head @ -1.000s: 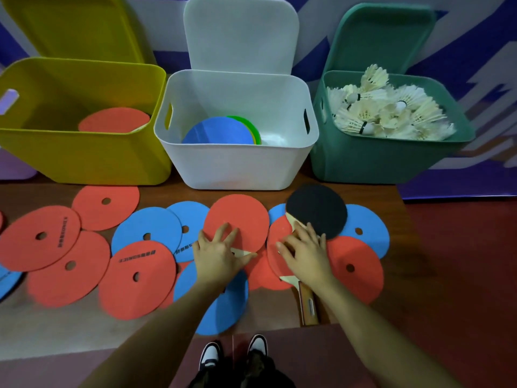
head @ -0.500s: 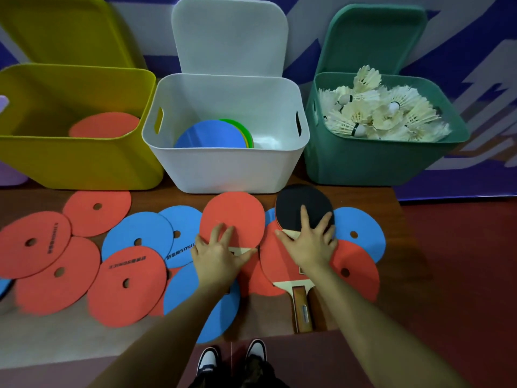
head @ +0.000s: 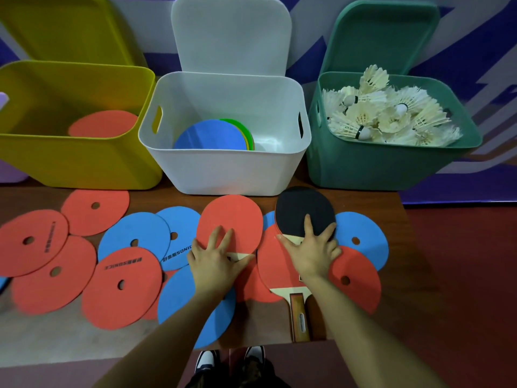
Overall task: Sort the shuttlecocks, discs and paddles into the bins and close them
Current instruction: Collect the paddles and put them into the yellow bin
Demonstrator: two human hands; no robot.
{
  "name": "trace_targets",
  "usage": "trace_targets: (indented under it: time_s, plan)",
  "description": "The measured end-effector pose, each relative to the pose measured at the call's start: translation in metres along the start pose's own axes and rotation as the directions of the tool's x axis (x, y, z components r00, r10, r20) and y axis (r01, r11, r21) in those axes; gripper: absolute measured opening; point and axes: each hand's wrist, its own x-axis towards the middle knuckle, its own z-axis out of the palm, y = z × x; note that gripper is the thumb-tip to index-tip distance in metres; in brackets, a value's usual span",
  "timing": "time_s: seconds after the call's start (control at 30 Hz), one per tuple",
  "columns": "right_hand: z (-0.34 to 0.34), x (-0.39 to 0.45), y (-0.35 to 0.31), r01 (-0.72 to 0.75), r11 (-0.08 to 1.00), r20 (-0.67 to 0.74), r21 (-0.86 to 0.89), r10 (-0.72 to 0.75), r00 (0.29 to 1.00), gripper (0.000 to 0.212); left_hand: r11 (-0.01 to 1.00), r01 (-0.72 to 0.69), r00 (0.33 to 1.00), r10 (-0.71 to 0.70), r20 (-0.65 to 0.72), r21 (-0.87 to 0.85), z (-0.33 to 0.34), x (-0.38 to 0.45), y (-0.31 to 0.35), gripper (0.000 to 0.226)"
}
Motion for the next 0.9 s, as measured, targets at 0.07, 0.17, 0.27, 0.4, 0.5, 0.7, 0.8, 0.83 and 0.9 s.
trace_targets:
  time_s: [0.07,0.17,0.27,0.4,0.5,0.7,0.8,0.83,0.9]
  plan:
    - [0.001,-0.002,0.004,0.039,0.999,-0.005,-0.015,-0.039,0.999,0.086,1.000,-0.027,0.999,0.027,-0.033,0.014,-0.001,0.000,-0.003,0.098]
    - [0.001,-0.008,0.009,0.090,0.995,-0.059,-0.030,-0.092,0.994,0.083,0.996,-0.081,0.991,0.085,-0.103,0.042,-0.007,0.000,-0.007,0.091]
    - [-0.003,-0.019,0.012,0.144,0.989,-0.085,-0.021,-0.145,0.986,0.082,0.995,-0.094,0.984,0.098,-0.151,0.037,-0.017,-0.002,-0.011,0.090]
    - [-0.010,-0.041,0.005,0.224,0.974,-0.172,0.034,-0.215,0.961,0.080,0.992,-0.127,0.973,0.126,-0.192,0.007,-0.034,-0.010,-0.020,0.091]
    - [-0.018,-0.063,-0.006,0.276,0.961,-0.188,0.029,-0.266,0.945,0.082,0.987,-0.160,0.955,0.159,-0.252,0.014,-0.050,-0.017,-0.034,0.089]
    - [-0.031,-0.115,-0.034,0.356,0.933,-0.272,0.061,-0.327,0.905,0.081,0.972,-0.225,0.899,0.236,-0.369,0.073,-0.089,-0.036,-0.077,0.084]
    - [-0.038,-0.139,-0.053,0.412,0.908,-0.315,0.078,-0.370,0.874,0.080,0.970,-0.232,0.875,0.241,-0.421,0.074,-0.111,-0.044,-0.099,0.083]
    - [-0.041,-0.145,-0.060,0.442,0.895,-0.337,0.058,-0.399,0.853,0.080,0.970,-0.230,0.866,0.239,-0.439,0.075,-0.120,-0.045,-0.106,0.083]
    - [-0.046,-0.153,-0.076,0.498,0.867,-0.368,0.020,-0.457,0.810,0.078,0.971,-0.230,0.853,0.237,-0.465,0.073,-0.139,-0.046,-0.122,0.083]
